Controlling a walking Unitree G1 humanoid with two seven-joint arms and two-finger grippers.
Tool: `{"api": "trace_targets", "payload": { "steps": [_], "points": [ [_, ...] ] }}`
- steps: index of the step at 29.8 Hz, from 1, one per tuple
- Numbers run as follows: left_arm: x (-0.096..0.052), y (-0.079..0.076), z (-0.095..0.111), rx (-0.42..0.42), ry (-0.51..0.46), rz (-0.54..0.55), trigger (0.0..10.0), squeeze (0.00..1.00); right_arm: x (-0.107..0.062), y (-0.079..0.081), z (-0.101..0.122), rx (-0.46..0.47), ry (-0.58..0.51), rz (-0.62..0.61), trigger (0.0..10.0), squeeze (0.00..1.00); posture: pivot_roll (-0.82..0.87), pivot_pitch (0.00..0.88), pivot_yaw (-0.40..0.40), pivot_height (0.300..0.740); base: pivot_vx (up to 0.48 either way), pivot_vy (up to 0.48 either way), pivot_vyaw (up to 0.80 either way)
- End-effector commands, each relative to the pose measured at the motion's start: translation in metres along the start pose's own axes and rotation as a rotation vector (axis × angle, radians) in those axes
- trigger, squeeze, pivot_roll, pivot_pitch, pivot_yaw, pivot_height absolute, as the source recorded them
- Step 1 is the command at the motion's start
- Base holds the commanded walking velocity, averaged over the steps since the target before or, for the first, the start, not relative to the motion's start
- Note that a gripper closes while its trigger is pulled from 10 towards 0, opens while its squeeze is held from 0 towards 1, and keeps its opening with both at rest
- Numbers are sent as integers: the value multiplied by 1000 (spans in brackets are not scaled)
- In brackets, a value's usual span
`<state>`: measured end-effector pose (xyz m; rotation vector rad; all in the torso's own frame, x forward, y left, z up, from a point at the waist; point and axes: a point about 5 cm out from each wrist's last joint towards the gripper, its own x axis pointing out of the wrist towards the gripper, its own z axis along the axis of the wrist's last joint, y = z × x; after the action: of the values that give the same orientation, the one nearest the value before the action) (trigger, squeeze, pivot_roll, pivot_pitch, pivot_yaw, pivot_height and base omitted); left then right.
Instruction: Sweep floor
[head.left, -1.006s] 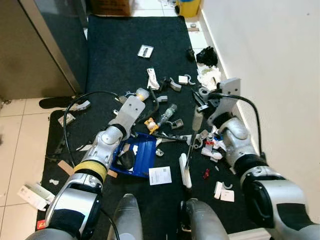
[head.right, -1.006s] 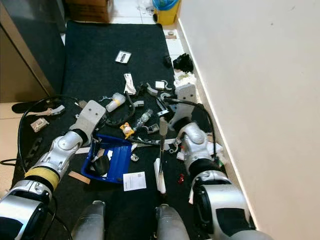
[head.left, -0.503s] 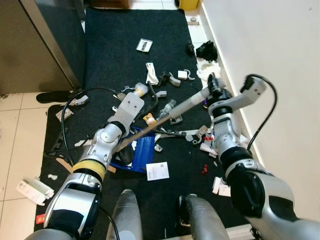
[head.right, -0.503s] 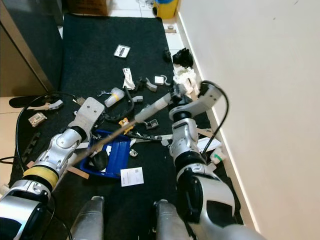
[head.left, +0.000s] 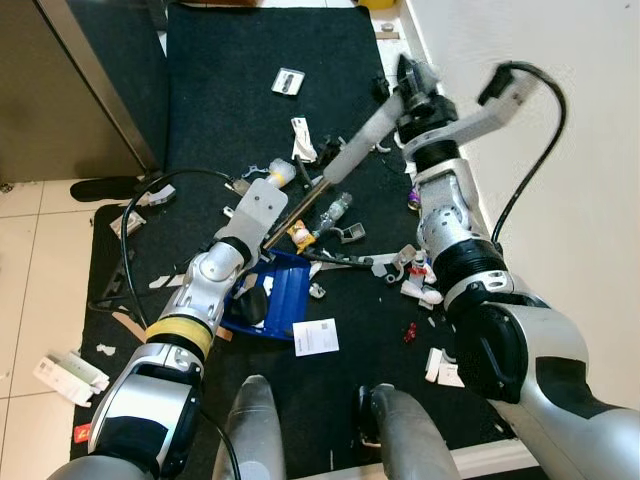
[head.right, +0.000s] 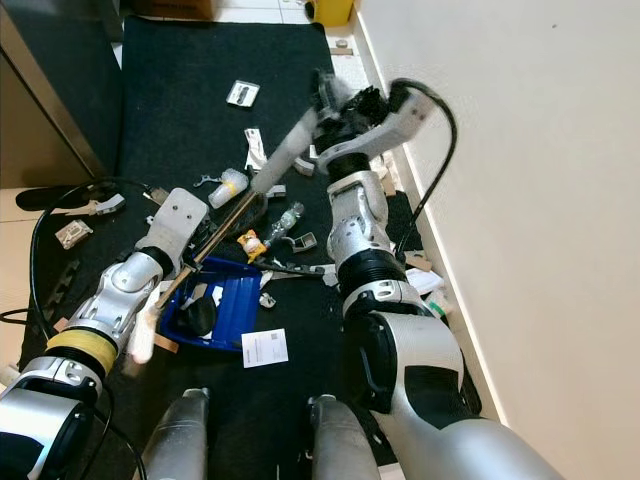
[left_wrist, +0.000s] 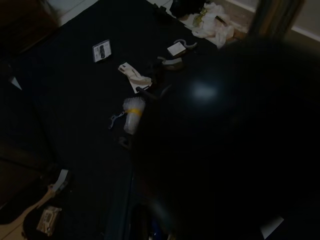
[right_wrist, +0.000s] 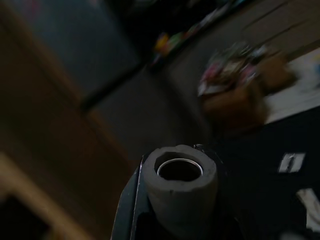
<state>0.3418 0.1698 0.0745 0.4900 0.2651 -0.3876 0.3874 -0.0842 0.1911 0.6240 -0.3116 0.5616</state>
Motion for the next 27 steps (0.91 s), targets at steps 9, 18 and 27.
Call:
{"api": "trace_targets", "payload": {
  "steps": [9,18,27],
  "points": [
    [-12,-28,-49,-43,209,-108,10000,0,-30,-14,-27,102,301,105,10000,0,42,217,-142,740,0,0,0],
    [-11,-24,-48,-37,213,-104,10000,0,-35,-29,-12,93,360,116,10000,0,45,209,-140,740,0,0,0],
    [-12,-24,-50,-37,216,-105,10000,0,-31,-49,15,-79,324,-35,10000,0,47,202,-141,740,0,0,0]
  ]
}}
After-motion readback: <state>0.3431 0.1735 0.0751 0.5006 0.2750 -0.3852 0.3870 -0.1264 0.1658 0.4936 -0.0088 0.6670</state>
